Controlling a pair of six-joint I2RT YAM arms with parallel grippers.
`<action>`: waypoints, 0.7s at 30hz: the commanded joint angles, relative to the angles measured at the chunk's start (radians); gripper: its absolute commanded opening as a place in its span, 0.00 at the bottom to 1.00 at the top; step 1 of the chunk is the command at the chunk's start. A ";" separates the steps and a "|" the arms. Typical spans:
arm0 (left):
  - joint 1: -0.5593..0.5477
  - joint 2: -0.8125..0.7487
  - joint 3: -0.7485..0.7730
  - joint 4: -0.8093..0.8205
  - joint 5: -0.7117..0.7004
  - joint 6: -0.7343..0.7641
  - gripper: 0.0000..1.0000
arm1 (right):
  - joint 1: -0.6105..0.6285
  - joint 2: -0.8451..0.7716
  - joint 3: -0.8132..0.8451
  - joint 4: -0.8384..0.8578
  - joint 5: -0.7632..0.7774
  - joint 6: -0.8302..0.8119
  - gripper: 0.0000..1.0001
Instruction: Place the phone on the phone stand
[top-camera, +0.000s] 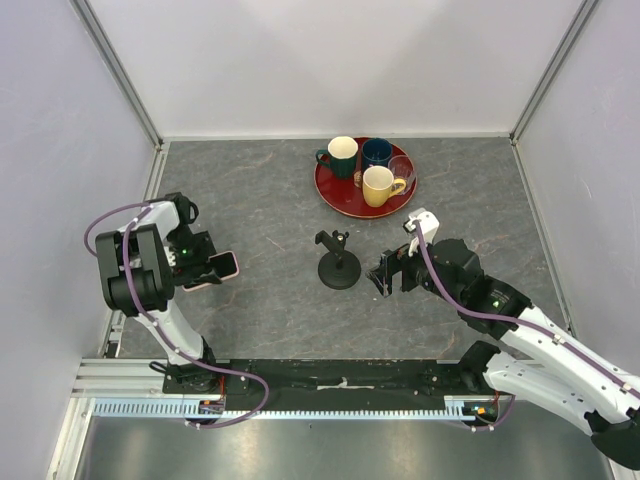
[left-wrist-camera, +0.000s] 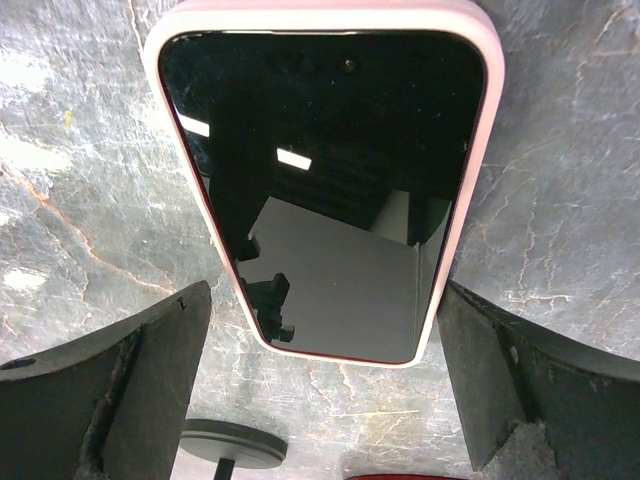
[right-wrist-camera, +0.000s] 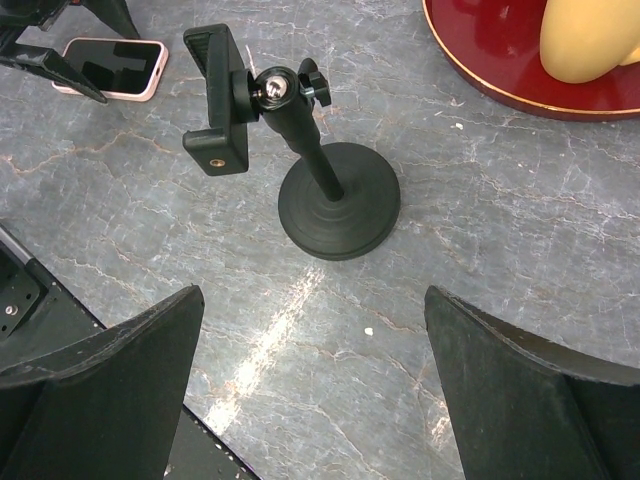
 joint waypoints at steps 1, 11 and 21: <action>-0.009 0.012 -0.084 0.061 -0.040 -0.071 0.99 | 0.001 0.005 -0.001 0.042 0.010 0.001 0.98; -0.014 -0.027 -0.188 0.138 -0.134 -0.076 0.89 | 0.001 0.029 0.005 0.010 0.061 0.001 0.98; -0.015 -0.120 -0.306 0.302 -0.154 -0.081 0.96 | 0.001 0.008 0.022 -0.023 0.108 0.006 0.98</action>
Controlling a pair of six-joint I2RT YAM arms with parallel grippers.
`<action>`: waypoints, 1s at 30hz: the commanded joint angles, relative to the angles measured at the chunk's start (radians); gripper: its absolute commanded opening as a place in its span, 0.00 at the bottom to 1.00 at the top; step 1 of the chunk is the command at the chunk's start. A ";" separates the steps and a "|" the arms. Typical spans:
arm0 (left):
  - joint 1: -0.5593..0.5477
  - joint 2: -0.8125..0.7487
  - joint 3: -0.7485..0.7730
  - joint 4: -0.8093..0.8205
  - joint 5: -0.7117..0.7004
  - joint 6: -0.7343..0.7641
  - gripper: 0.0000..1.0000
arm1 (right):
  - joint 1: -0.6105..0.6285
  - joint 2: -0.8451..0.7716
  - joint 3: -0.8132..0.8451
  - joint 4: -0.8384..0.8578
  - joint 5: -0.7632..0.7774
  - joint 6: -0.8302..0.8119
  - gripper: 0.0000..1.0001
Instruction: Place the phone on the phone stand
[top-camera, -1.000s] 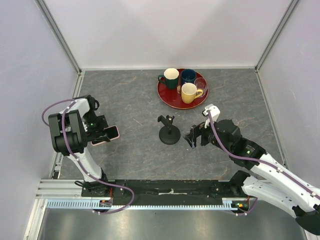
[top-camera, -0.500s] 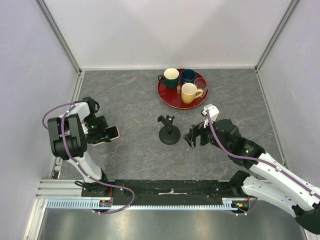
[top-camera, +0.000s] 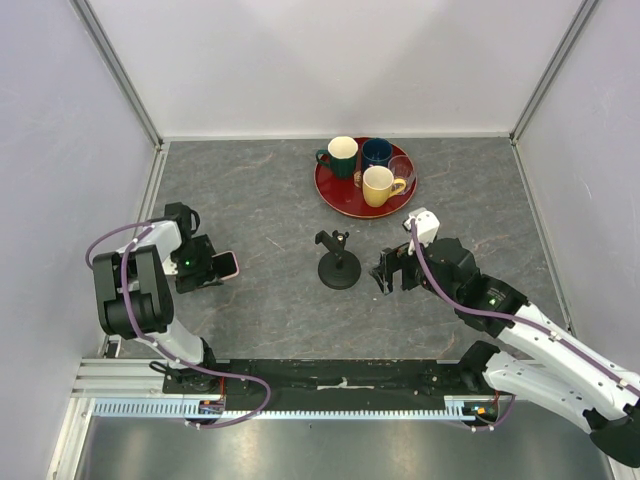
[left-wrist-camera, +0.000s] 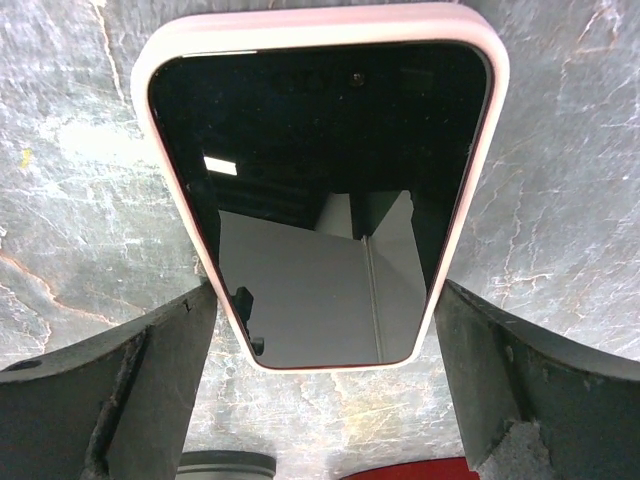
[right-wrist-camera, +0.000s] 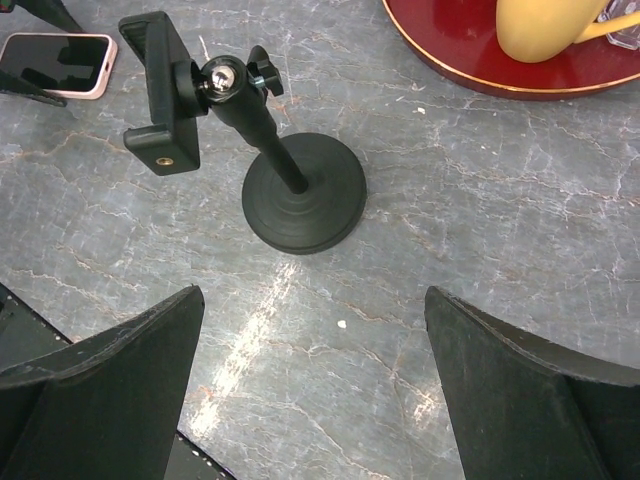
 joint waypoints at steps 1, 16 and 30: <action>-0.003 0.048 -0.089 0.055 -0.130 -0.043 0.95 | 0.003 -0.016 0.029 -0.009 0.038 0.006 0.98; 0.003 0.094 -0.027 0.001 -0.099 0.028 0.02 | 0.001 -0.055 0.084 -0.124 0.091 0.039 0.98; -0.015 -0.190 0.019 0.047 -0.093 0.209 0.02 | 0.001 -0.009 0.091 -0.095 0.131 0.094 0.98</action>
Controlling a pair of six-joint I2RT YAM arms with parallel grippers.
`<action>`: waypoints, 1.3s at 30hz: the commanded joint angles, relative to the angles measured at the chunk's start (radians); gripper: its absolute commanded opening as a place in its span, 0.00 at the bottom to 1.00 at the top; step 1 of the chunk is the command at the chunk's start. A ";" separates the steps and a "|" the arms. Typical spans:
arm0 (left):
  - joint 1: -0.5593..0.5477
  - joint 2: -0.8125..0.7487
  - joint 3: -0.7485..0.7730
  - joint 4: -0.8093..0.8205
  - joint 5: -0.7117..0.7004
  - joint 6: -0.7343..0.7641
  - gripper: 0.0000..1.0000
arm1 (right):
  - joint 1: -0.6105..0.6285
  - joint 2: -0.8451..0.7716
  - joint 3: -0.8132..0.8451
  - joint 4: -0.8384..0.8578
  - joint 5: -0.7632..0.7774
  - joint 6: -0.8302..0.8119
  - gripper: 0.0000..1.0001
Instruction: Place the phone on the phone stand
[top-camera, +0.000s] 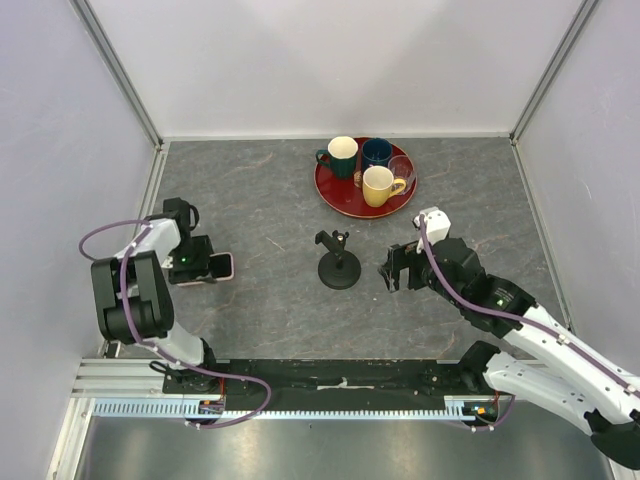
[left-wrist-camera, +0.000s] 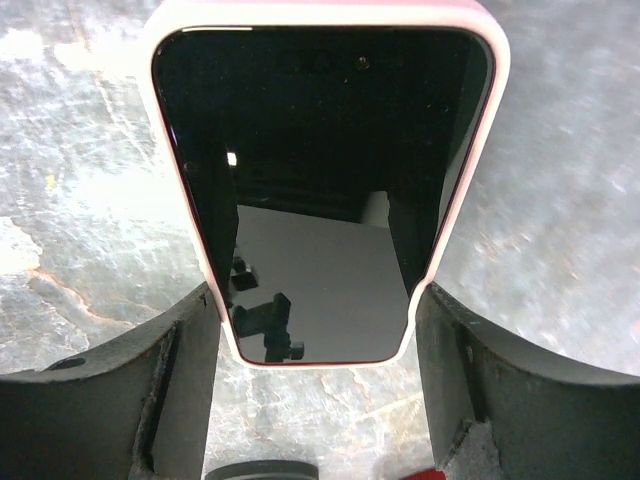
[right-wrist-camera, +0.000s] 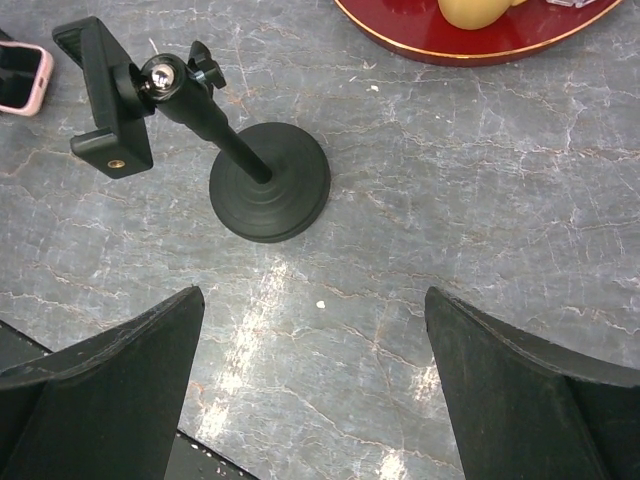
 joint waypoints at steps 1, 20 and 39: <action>-0.008 -0.192 -0.033 0.128 -0.022 0.101 0.02 | 0.003 0.027 0.049 0.039 0.040 0.028 0.98; -0.336 -0.384 0.086 0.992 0.727 0.950 0.02 | 0.001 0.059 0.106 0.252 -0.114 0.210 0.98; -0.565 -0.532 0.033 1.017 0.809 1.079 0.02 | 0.046 0.482 0.736 0.094 -0.042 0.226 0.94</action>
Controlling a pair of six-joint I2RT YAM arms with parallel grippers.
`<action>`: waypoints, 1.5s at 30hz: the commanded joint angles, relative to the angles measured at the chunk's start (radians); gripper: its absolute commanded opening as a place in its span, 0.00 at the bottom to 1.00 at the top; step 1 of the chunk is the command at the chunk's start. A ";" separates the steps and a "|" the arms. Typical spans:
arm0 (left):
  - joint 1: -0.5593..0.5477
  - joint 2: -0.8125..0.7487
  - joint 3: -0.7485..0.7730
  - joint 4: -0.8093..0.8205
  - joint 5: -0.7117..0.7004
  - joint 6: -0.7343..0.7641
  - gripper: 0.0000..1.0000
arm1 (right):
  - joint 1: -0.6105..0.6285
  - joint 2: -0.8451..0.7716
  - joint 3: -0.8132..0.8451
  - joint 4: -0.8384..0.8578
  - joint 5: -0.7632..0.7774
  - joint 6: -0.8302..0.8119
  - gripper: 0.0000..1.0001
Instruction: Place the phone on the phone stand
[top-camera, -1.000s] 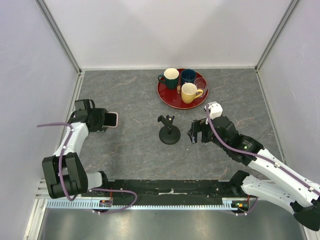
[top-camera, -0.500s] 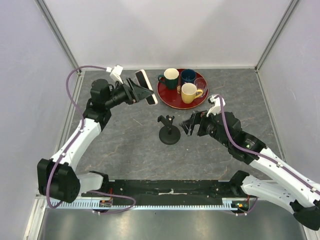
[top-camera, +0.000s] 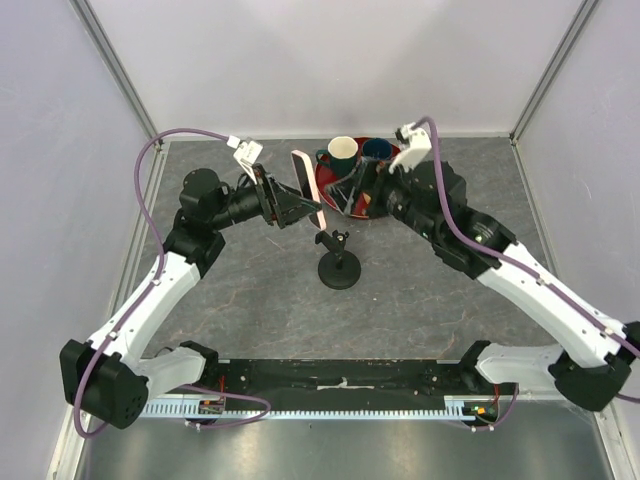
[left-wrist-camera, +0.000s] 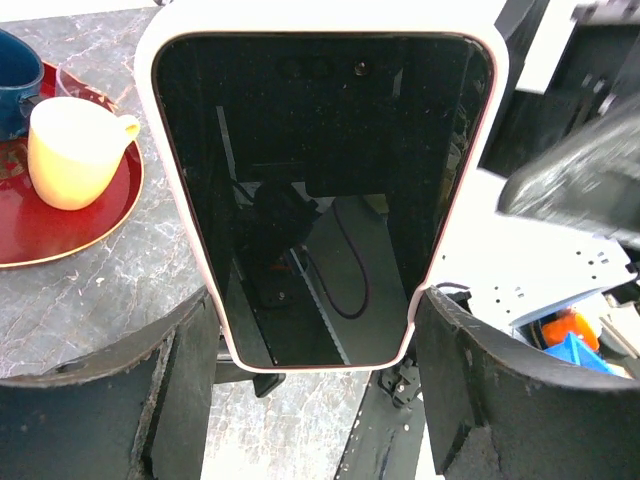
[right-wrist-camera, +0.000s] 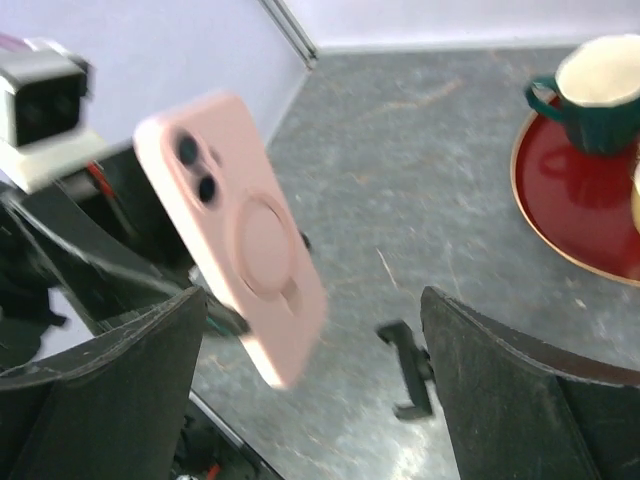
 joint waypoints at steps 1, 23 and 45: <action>-0.022 -0.054 0.010 0.021 -0.017 0.104 0.02 | 0.038 0.110 0.225 -0.083 0.058 -0.008 0.90; -0.051 -0.041 0.029 -0.021 -0.010 0.175 0.02 | 0.151 0.259 0.388 -0.154 0.172 -0.138 0.62; -0.099 -0.042 0.046 -0.079 -0.016 0.250 0.02 | 0.152 0.305 0.330 -0.094 0.123 -0.162 0.39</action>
